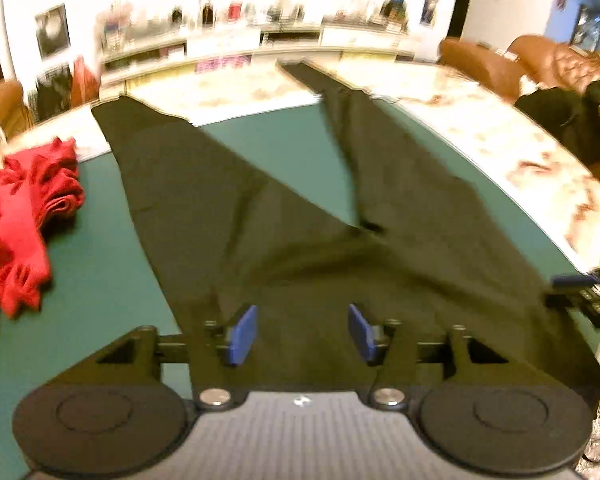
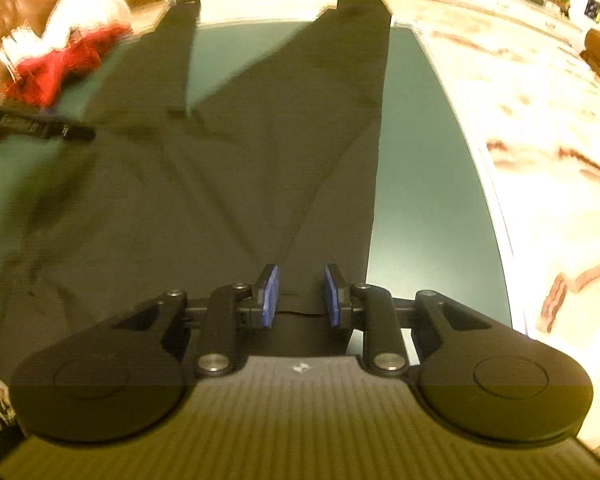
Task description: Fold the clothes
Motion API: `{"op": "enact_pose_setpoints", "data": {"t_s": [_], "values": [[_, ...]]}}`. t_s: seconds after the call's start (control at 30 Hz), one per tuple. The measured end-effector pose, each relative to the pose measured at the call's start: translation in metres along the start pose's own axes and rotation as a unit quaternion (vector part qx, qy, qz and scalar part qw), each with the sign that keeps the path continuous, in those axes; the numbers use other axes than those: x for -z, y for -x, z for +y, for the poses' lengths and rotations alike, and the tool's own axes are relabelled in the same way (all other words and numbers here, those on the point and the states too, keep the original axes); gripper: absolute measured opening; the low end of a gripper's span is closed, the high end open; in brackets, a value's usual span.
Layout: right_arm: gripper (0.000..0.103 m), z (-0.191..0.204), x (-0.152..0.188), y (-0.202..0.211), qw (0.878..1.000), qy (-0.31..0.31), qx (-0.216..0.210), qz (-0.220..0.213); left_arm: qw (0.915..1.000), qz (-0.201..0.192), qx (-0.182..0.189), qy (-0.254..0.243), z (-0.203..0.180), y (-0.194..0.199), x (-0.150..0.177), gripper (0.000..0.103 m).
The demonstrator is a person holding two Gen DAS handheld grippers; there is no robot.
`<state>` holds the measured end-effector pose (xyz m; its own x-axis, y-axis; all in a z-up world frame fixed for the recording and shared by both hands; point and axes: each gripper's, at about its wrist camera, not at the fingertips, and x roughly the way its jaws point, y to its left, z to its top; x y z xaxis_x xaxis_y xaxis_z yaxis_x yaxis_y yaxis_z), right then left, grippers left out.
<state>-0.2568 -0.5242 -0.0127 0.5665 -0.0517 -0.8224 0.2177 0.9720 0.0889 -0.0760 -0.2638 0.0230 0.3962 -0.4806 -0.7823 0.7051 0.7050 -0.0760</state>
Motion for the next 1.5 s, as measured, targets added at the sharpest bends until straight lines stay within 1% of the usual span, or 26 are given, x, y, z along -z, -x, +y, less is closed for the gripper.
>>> {"op": "enact_pose_setpoints", "data": {"t_s": [0.1, 0.13, 0.17, 0.23, 0.3, 0.33, 0.4, 0.5, 0.6, 0.73, 0.8, 0.87, 0.9, 0.93, 0.97, 1.03, 1.07, 1.13, 1.17, 1.23, 1.3, 1.33, 1.37, 1.4, 1.47, 1.5], "values": [[0.03, -0.006, 0.027, 0.024, 0.999, 0.003, -0.033, -0.039, 0.9999, -0.008, 0.006, 0.01, -0.042, 0.033, 0.051, 0.062], [0.03, -0.006, 0.039, 0.031, 0.998, 0.012, -0.044, -0.046, 1.0, 0.002, -0.009, -0.001, -0.059, 0.038, 0.068, 0.062], [0.03, -0.005, 0.051, 0.037, 0.997, 0.024, -0.053, -0.047, 0.9996, 0.012, -0.025, -0.012, -0.075, 0.043, 0.086, 0.062], [0.03, -0.001, 0.074, 0.045, 0.995, 0.059, -0.062, -0.044, 0.9971, 0.058, -0.049, 0.006, -0.097, 0.041, 0.115, 0.059], [0.03, 0.002, 0.091, 0.047, 0.995, 0.078, -0.052, -0.019, 0.9956, 0.061, -0.065, 0.03, -0.108, 0.045, 0.128, 0.06], [0.029, 0.001, 0.096, 0.046, 0.996, 0.076, -0.046, -0.005, 0.9947, 0.068, -0.069, 0.033, -0.113, 0.047, 0.128, 0.06], [0.03, -0.003, 0.101, 0.054, 0.996, 0.077, -0.038, -0.012, 0.993, 0.078, -0.079, 0.039, -0.116, 0.051, 0.123, 0.06], [0.03, -0.015, 0.098, 0.065, 0.998, 0.057, -0.023, -0.008, 0.9904, 0.06, -0.117, 0.043, -0.117, 0.065, 0.13, 0.06], [0.032, -0.038, 0.095, 0.065, 0.999, -0.018, -0.043, -0.017, 0.9883, 0.042, -0.118, 0.087, -0.106, 0.082, 0.134, 0.063], [0.034, -0.06, 0.087, 0.053, 0.99, -0.099, -0.1, -0.005, 0.9821, 0.042, -0.117, 0.142, -0.084, 0.084, 0.135, 0.064], [0.034, -0.061, 0.084, 0.041, 0.987, -0.119, -0.105, 0.011, 0.9801, 0.048, -0.116, 0.153, -0.081, 0.077, 0.137, 0.063], [0.034, -0.055, 0.085, 0.032, 0.987, -0.126, -0.096, 0.016, 0.9786, 0.059, -0.13, 0.148, -0.084, 0.068, 0.14, 0.061], [0.032, -0.052, 0.086, 0.03, 0.987, -0.128, -0.092, 0.017, 0.9778, 0.064, -0.137, 0.145, -0.086, 0.064, 0.141, 0.062], [0.024, -0.049, 0.088, 0.032, 0.988, -0.126, -0.088, 0.016, 0.9768, 0.064, -0.139, 0.15, -0.086, 0.063, 0.142, 0.062], [0.004, -0.044, 0.089, 0.033, 0.989, -0.121, -0.084, 0.015, 0.9758, 0.063, -0.142, 0.154, -0.086, 0.063, 0.143, 0.062], [0.004, -0.03, 0.089, 0.03, 0.992, -0.1, -0.07, 0.012, 0.9741, 0.063, -0.145, 0.162, -0.086, 0.065, 0.144, 0.061], [0.001, -0.03, 0.088, 0.032, 0.994, -0.094, -0.058, 0.011, 0.9729, 0.064, -0.146, 0.167, -0.085, 0.067, 0.146, 0.06], [0.001, -0.031, 0.085, 0.034, 0.996, -0.086, -0.037, 0.012, 0.9704, 0.065, -0.152, 0.176, -0.083, 0.072, 0.148, 0.058], [0.001, -0.032, 0.085, 0.032, 0.995, -0.09, -0.036, 0.016, 0.9691, 0.065, -0.157, 0.179, -0.082, 0.075, 0.15, 0.055], [0.002, -0.043, 0.087, 0.037, 0.994, -0.101, -0.041, 0.022, 0.9662, 0.068, -0.167, 0.184, -0.081, 0.08, 0.153, 0.054], [0.003, -0.052, 0.087, 0.042, 0.991, -0.118, -0.053, 0.023, 0.9629, 0.073, -0.176, 0.191, -0.08, 0.086, 0.156, 0.054], [0.006, -0.055, 0.086, 0.043, 0.989, -0.132, -0.063, 0.023, 0.9608, 0.075, -0.175, 0.201, -0.079, 0.089, 0.158, 0.054], [0.017, -0.059, 0.085, 0.044, 0.985, -0.154, -0.08, 0.024, 0.9591, 0.076, -0.169, 0.214, -0.077, 0.092, 0.16, 0.053], [0.032, -0.063, 0.085, 0.045, 0.979, -0.175, -0.097, 0.024, 0.9577, 0.074, -0.161, 0.226, -0.075, 0.096, 0.163, 0.053], [0.042, -0.067, 0.084, 0.045, 0.969, -0.206, -0.134, 0.022, 0.9551, 0.059, -0.156, 0.245, -0.074, 0.105, 0.168, 0.053], [0.043, -0.066, 0.084, 0.045, 0.968, -0.208, -0.141, 0.024, 0.9535, 0.05, -0.155, 0.253, -0.073, 0.111, 0.171, 0.053]]}}
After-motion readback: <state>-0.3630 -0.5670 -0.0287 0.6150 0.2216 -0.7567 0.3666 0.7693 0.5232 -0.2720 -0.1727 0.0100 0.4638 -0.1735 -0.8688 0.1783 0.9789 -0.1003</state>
